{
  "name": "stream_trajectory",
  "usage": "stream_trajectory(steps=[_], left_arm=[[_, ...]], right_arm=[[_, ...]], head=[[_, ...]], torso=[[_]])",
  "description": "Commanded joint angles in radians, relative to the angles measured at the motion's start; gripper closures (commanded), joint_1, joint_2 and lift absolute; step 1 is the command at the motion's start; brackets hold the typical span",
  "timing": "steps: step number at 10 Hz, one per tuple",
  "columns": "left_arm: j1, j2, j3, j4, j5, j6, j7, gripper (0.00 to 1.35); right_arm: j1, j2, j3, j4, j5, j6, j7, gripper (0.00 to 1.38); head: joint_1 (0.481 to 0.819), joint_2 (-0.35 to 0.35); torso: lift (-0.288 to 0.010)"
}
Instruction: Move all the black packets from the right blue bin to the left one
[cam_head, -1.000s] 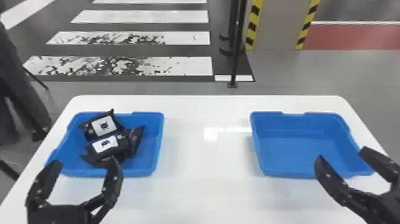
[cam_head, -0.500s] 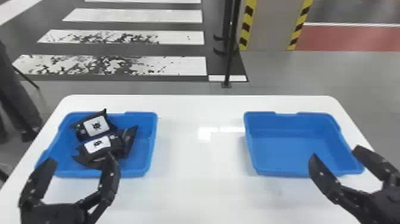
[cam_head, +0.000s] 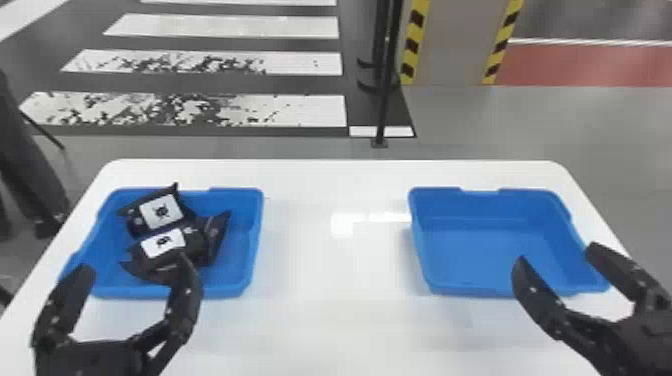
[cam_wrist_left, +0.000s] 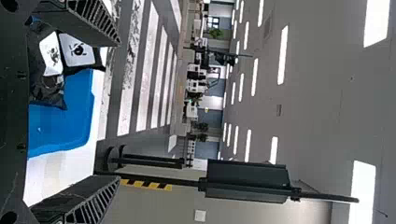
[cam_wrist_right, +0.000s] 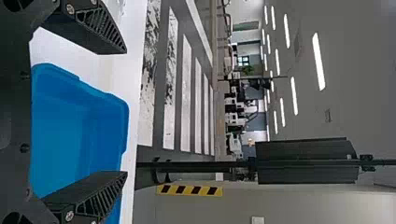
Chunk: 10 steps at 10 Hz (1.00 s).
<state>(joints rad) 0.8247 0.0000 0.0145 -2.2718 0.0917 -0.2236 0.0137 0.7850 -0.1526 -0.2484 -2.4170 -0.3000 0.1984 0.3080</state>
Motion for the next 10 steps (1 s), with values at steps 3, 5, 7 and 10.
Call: stream_trajectory(steps=[3, 5, 7, 10], left_arm=[[-0.005, -0.003, -0.001, 0.000, 0.000, 0.008, 0.000, 0.00], [-0.005, -0.003, 0.001, 0.000, 0.000, 0.013, 0.000, 0.00], [-0.005, -0.003, -0.001, 0.000, 0.000, 0.010, -0.001, 0.01], [-0.003, -0.003, -0.001, 0.000, 0.004, 0.010, -0.001, 0.02]], right_arm=[[-0.005, -0.002, 0.007, 0.003, -0.003, 0.005, 0.000, 0.11], [-0.005, -0.002, 0.013, 0.006, -0.003, 0.005, 0.000, 0.11], [-0.005, -0.004, 0.013, 0.003, -0.007, 0.005, 0.000, 0.11], [-0.002, -0.004, 0.013, 0.003, -0.011, 0.005, 0.000, 0.11]], head=[[0.695, -0.017], [0.695, -0.014], [0.695, -0.010], [0.695, -0.009]], torso=[[-0.140], [-0.140], [-0.140], [-0.140]])
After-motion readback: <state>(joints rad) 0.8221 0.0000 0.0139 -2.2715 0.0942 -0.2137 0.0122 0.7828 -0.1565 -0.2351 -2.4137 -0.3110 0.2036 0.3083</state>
